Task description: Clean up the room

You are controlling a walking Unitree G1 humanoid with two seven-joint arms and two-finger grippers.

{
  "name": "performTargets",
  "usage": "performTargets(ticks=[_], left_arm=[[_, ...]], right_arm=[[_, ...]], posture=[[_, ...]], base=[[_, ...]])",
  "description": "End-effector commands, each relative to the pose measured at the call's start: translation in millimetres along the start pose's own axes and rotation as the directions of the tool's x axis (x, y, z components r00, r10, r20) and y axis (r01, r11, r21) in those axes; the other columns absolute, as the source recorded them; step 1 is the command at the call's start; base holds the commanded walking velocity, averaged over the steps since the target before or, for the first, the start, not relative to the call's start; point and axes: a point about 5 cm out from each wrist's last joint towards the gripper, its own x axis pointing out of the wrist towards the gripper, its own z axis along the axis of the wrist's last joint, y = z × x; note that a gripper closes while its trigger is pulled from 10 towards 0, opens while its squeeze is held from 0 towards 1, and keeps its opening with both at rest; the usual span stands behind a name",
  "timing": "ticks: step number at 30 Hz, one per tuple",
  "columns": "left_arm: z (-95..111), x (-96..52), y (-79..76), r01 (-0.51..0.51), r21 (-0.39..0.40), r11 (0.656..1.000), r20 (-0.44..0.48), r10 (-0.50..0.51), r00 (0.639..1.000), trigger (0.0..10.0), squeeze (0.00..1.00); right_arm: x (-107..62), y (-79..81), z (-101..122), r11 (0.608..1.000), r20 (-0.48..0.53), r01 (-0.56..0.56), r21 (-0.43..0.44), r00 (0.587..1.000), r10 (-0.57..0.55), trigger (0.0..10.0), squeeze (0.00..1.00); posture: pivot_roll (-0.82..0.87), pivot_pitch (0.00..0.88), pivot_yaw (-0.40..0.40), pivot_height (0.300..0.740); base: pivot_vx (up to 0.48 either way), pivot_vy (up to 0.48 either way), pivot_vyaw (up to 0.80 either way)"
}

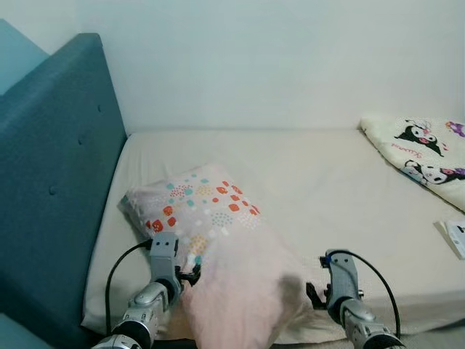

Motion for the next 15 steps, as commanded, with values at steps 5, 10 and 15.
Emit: performTargets(ticks=[5,10,15], left_arm=[[-2.9,-0.3,6.3,-0.096,-0.049,0.994,-0.033,0.095,0.995,10.0,0.00],[5.4,2.9,1.7,-0.035,-0.178,0.983,-0.005,0.035,0.999,10.0,0.00],[9.7,4.1,0.4,0.000,-0.270,0.963,0.016,0.005,1.000,10.0,0.00]], right_arm=[[1.9,0.7,12.8,1.000,0.048,-0.013,0.007,0.999,0.013,10.0,0.00],[4.7,2.3,27.9,0.999,0.069,-0.033,-0.013,0.997,0.034,10.0,0.00],[5.4,-1.7,41.9,1.000,0.115,-0.027,0.007,0.993,0.026,10.0,0.00]], posture=[[-0.01,0.023,-0.032,0.737],[-0.01,0.023,-0.034,0.727],[-0.02,0.023,-0.030,0.712]], base=[[0.000,-0.186,0.00],[0.000,0.000,0.00],[0.000,0.000,0.00]])
